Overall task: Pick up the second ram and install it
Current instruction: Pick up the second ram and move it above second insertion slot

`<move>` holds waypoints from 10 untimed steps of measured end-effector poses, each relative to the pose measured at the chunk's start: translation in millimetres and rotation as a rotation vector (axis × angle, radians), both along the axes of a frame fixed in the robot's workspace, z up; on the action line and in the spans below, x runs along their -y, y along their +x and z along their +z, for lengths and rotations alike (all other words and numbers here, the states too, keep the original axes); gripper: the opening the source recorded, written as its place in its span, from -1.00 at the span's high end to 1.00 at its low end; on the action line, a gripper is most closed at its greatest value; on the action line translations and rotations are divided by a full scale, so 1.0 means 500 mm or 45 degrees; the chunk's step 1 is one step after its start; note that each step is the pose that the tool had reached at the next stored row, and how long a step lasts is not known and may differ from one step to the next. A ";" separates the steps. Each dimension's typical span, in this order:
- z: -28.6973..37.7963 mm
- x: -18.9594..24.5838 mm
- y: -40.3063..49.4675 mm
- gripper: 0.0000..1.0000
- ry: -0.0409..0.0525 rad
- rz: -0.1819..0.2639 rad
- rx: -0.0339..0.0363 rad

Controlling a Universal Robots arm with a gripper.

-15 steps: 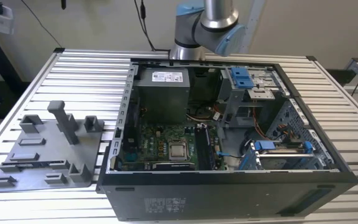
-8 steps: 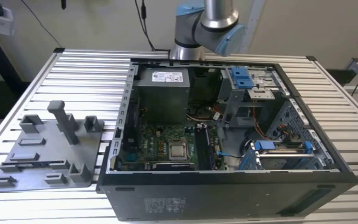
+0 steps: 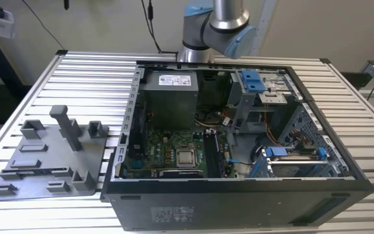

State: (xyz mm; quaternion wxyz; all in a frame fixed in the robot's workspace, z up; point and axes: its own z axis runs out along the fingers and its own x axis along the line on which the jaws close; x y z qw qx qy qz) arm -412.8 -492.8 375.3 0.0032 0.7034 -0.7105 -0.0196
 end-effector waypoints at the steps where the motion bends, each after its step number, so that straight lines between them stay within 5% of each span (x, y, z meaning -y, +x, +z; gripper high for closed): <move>1: 0.000 -0.0001 0.000 0.79 0.000 0.001 0.0082; 3: 0.000 0.0001 0.000 0.79 -0.001 0.003 0.0191; 10: 0.000 0.0000 0.000 0.79 0.000 0.002 0.0195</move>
